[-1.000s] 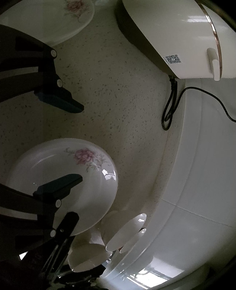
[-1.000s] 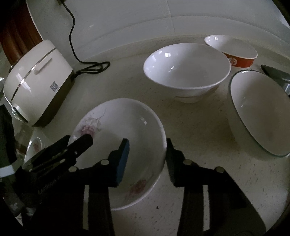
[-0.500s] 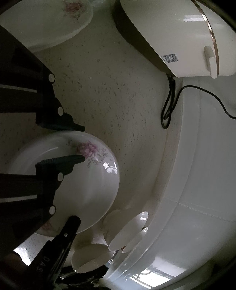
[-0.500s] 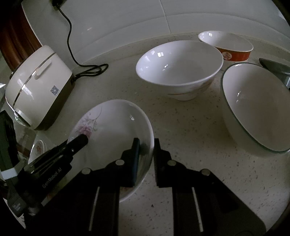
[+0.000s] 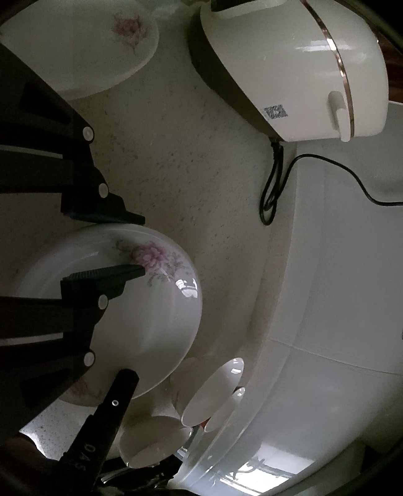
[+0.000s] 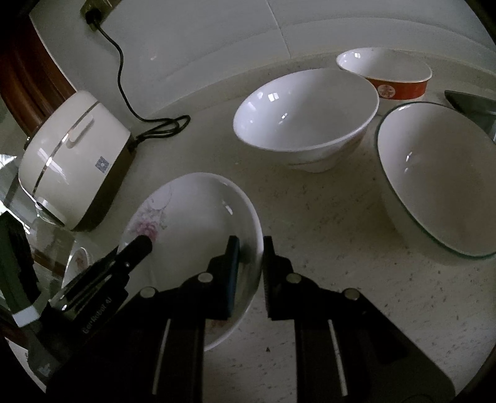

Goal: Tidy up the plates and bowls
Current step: 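Carry both held plates to the rice cooker and lower them onto the plate stack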

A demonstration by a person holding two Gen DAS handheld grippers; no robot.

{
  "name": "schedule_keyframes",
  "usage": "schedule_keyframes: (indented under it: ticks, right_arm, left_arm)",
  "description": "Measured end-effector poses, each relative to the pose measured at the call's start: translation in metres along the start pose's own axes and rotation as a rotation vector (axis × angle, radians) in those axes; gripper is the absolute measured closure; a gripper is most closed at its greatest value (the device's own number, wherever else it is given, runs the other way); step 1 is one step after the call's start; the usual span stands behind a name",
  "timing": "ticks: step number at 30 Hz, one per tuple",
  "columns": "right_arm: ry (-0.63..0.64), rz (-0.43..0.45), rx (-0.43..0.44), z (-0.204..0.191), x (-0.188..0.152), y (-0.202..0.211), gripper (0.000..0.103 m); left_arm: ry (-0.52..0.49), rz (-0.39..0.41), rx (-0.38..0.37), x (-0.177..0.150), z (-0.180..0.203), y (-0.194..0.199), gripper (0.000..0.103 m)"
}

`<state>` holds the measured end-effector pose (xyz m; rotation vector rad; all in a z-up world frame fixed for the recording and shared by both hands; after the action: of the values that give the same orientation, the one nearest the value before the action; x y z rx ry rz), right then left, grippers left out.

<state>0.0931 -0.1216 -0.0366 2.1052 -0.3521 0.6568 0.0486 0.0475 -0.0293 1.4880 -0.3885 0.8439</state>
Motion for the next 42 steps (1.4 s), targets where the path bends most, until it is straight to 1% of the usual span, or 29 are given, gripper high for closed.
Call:
schedule_keyframes:
  ticks: [2, 6, 8, 13, 17, 22, 24, 29, 37, 42]
  right_arm:
    - [0.004, 0.003, 0.001, -0.001, 0.0, 0.001, 0.086]
    - [-0.005, 0.013, 0.055, -0.004, 0.001, 0.004, 0.086]
    - [-0.006, 0.018, 0.066, -0.005, 0.001, 0.006, 0.086]
    - [0.002, 0.047, 0.134, -0.012, 0.002, 0.013, 0.086]
    - [0.023, 0.053, 0.168, -0.02, 0.0, 0.015, 0.086]
    - [0.037, 0.052, 0.211, -0.028, -0.002, 0.016, 0.085]
    - [0.056, 0.057, 0.247, -0.037, -0.004, 0.018, 0.085]
    - [0.098, 0.061, 0.29, -0.054, -0.007, 0.017, 0.085]
    - [0.151, 0.052, 0.331, -0.074, -0.017, 0.018, 0.085]
    - [0.187, 0.04, 0.364, -0.095, -0.025, 0.01, 0.085]
  left_arm:
    - [0.01, 0.001, 0.0, 0.0, -0.002, 0.002, 0.077]
    - [0.029, 0.012, 0.001, 0.0, -0.006, 0.009, 0.077]
    - [0.035, 0.022, -0.001, 0.001, -0.008, 0.014, 0.077]
    - [0.05, 0.065, 0.007, 0.005, -0.014, 0.03, 0.077]
    - [0.063, 0.091, 0.006, 0.011, -0.022, 0.039, 0.077]
    - [0.07, 0.118, 0.03, 0.011, -0.032, 0.053, 0.077]
    - [0.076, 0.122, 0.039, 0.01, -0.038, 0.057, 0.077]
    - [0.097, 0.135, 0.053, 0.004, -0.052, 0.068, 0.077]
    - [0.123, 0.162, 0.085, 0.001, -0.072, 0.083, 0.077]
    - [0.161, 0.16, 0.104, -0.003, -0.095, 0.089, 0.077]
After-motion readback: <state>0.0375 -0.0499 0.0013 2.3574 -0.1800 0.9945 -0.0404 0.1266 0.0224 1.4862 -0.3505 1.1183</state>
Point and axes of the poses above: each gripper's, at about its wrist camera, not at the fingertips, and y roughly against the way its jaws point, z to its right, x to its top, the point moved 3 cm from there along -y, roughly the way its jaws point, and after that the axes turned 5 degrees about x, right-handed, at the moved point
